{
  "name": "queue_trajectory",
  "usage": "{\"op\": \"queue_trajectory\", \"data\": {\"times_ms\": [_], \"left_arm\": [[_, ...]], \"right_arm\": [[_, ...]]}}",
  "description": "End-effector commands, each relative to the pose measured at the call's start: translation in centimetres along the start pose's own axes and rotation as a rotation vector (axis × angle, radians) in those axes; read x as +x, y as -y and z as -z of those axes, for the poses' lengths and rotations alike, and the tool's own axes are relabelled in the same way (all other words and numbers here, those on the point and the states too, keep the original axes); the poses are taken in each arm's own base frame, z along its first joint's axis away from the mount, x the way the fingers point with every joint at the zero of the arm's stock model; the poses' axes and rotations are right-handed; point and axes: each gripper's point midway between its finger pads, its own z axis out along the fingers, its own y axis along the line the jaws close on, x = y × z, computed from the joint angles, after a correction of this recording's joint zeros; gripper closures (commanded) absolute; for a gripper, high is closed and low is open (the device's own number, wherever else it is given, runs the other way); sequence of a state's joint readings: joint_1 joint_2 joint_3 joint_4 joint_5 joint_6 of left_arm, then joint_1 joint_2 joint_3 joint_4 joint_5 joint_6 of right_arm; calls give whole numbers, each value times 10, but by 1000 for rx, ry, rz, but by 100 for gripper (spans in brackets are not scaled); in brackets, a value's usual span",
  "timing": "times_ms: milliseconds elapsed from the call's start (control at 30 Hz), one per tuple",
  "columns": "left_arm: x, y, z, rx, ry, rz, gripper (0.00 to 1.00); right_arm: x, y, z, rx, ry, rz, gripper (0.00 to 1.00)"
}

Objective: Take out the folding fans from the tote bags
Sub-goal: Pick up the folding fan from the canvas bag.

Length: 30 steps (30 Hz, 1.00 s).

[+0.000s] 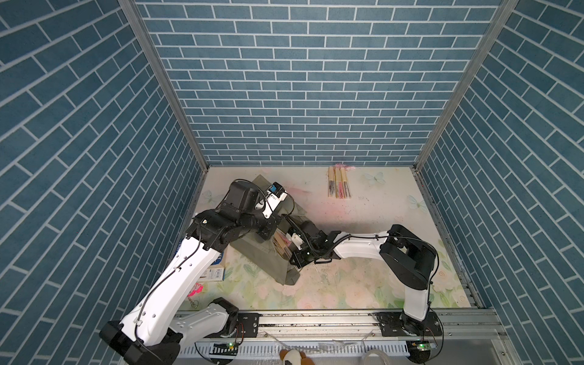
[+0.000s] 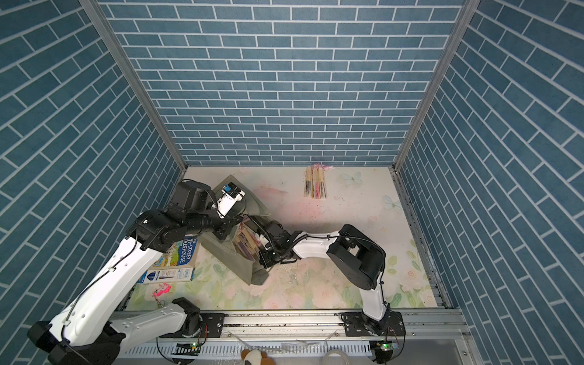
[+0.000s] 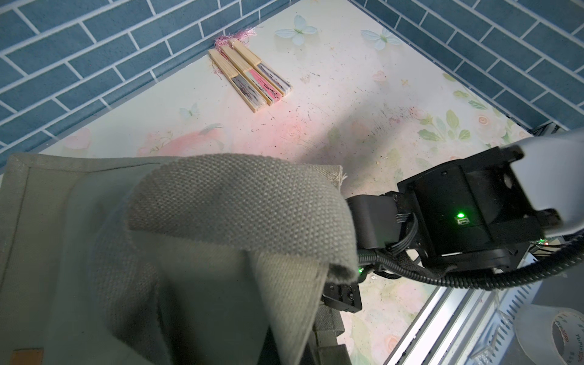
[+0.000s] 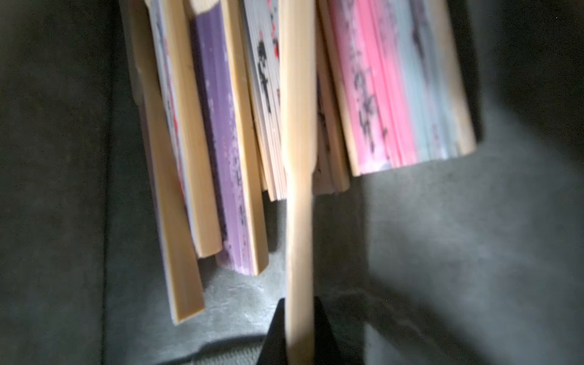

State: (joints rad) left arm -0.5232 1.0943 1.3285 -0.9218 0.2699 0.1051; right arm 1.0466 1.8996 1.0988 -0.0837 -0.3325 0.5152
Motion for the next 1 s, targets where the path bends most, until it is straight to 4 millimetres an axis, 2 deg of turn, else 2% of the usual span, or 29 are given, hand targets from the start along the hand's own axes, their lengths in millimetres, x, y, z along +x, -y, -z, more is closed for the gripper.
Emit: {"op": "queue_trajectory", "data": {"times_ms": [0, 200, 500, 633, 800, 967], "left_arm": [[-6, 3, 5, 5, 40, -19, 100], [-6, 2, 8, -7, 48, -21, 100], [-5, -1, 7, -19, 50, -19, 100], [-3, -2, 5, -24, 48, -18, 100], [-2, -2, 3, -26, 46, -15, 100], [1, -3, 1, -27, 37, -12, 100]], "right_arm": [[-9, -15, 25, -25, 56, 62, 94], [3, -22, 58, -31, 82, 130, 96], [51, -13, 104, -26, 109, 198, 98], [64, -19, 128, -74, 166, 225, 99], [70, -28, 162, -109, 281, 300, 100], [65, -41, 204, -126, 432, 382, 100]]}}
